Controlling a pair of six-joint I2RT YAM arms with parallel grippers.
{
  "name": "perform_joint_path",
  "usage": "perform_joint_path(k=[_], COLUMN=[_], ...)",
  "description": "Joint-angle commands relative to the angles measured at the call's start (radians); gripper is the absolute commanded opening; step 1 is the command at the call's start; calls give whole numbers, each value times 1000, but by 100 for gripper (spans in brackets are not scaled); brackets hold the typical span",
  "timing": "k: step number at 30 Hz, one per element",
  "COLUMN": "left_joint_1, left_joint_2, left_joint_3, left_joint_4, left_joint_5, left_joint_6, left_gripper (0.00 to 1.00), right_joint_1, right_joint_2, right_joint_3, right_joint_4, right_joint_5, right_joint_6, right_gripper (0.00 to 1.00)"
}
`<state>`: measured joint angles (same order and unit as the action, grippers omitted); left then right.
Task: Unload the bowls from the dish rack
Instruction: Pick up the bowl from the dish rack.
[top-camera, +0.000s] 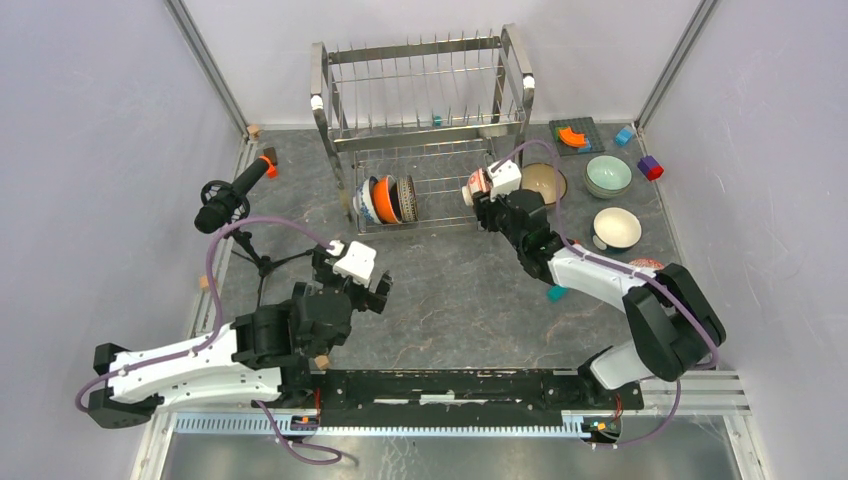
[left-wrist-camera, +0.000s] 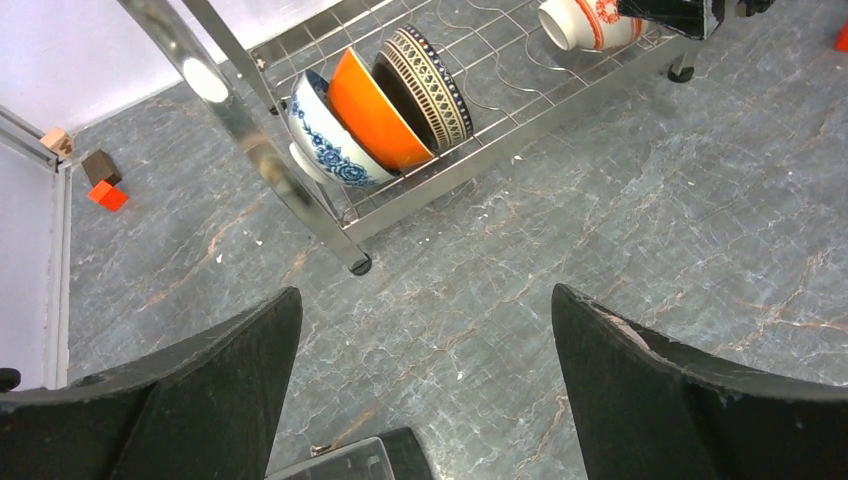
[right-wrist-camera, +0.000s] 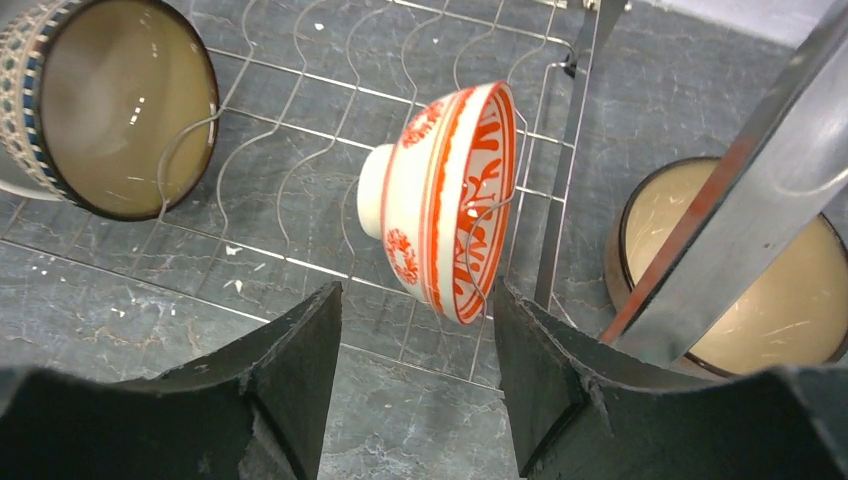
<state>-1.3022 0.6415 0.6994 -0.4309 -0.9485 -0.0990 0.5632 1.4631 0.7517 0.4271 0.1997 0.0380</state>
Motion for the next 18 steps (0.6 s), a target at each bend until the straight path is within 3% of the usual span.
perform_joint_path(k=[1, 18], left_joint_1=[1, 0], left_joint_2=[30, 45], left_joint_3=[5, 7], left_joint_4=[31, 14], left_joint_5=[5, -13], left_joint_6=[39, 35], left_gripper=[100, 100], right_joint_1=[-42, -113], right_joint_2=[23, 140], right_joint_3=[49, 94], right_joint_4=[25, 84], right_joint_5=[-36, -225], right_joint_6=[55, 196], right_gripper=[61, 51])
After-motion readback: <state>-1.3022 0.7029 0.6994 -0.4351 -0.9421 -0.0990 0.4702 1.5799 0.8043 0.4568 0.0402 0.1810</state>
